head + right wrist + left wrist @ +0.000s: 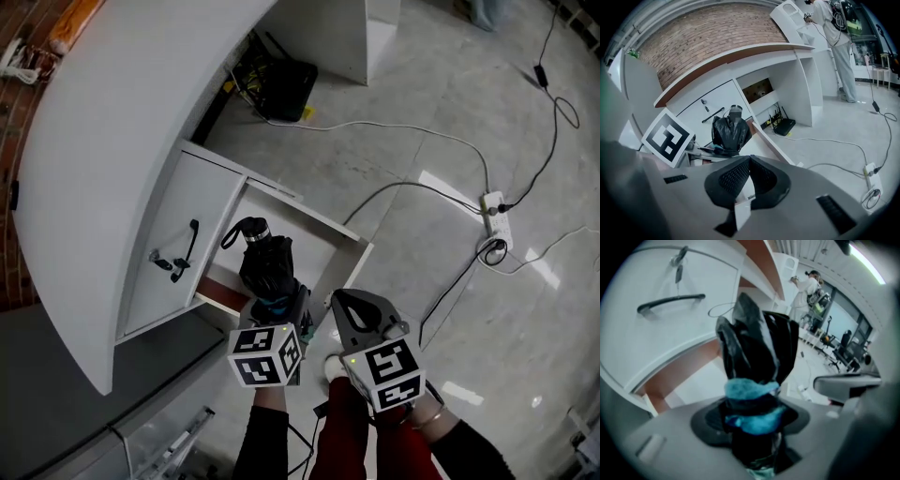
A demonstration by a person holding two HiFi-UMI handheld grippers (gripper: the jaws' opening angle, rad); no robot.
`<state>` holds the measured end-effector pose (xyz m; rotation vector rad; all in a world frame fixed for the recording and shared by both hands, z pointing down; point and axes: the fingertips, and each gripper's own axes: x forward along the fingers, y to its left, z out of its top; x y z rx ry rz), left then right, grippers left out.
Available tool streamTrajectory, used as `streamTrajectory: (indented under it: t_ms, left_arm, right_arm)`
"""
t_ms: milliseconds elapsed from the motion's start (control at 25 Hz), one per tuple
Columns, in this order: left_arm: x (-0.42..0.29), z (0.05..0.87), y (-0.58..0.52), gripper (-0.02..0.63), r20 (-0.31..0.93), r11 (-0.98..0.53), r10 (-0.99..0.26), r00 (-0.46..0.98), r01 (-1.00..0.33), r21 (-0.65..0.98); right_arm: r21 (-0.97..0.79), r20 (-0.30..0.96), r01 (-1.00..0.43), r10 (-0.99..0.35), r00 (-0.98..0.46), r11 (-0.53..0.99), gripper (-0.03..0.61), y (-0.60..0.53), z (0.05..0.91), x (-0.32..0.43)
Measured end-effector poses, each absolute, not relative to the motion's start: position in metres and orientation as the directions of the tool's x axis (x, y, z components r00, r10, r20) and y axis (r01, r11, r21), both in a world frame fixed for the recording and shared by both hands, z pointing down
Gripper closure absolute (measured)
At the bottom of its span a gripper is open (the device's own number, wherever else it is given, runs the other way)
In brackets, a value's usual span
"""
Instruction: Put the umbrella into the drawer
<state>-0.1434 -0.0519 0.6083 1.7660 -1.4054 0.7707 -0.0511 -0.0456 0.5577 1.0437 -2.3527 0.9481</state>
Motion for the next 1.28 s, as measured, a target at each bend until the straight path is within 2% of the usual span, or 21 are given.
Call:
streamTrajectory:
  t_ms: [360, 1280]
  left_arm:
    - [-0.158, 0.657, -0.068, 0.360, 0.847, -0.036, -0.500, 0.179, -0.982, 0.187]
    - [-0.182, 0.737, -0.079, 0.359, 0.910, 0.051, -0.401, 0.102, -0.990, 0.133]
  right_arm:
    - [-0.425, 0.604, -0.758, -0.468, -0.645, 0.495, 0.577, -0.057, 0.584, -0.055]
    - [-0.422, 0.658, -0.740, -0.384, -0.648, 0.524, 0.577, -0.072, 0.622, -0.086]
